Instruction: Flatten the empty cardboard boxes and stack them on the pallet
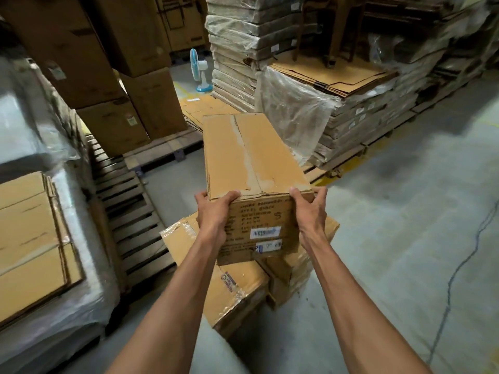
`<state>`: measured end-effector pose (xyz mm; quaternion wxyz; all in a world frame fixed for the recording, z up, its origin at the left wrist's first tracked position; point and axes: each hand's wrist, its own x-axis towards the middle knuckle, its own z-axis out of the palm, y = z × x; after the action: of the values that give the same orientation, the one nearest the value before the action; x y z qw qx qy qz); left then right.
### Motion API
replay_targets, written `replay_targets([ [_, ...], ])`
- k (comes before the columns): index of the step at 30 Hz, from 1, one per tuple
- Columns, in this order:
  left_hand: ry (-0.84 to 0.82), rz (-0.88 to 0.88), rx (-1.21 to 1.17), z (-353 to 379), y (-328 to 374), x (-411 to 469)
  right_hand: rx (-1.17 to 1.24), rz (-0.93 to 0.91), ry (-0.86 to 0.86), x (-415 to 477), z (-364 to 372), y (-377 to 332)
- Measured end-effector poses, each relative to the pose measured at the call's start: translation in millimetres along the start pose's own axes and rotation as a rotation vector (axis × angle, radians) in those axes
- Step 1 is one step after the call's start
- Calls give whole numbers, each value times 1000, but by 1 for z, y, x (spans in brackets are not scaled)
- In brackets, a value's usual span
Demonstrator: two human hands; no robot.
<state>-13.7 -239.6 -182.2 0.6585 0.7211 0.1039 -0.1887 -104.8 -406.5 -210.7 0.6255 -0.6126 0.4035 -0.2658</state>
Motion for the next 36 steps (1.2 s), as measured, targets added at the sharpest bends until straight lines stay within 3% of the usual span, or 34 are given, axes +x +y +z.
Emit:
replay_targets([
  [4,21,65,-10,-52,6,-18,45,-67,-13,-50,22,-17],
  [9,103,171,-33,-154,20,-51,84,-139,-149,-124,81,-32],
  [19,434,270,-141,-461,17,-117,142,-264,-459,-353,278,-38],
  [25,545,302,-230,-615,-3,-148,143,-305,-619,-475,374,-31],
  [36,607,269,-228,-755,-9,-111,133,-284,-693,-551,495,-14],
])
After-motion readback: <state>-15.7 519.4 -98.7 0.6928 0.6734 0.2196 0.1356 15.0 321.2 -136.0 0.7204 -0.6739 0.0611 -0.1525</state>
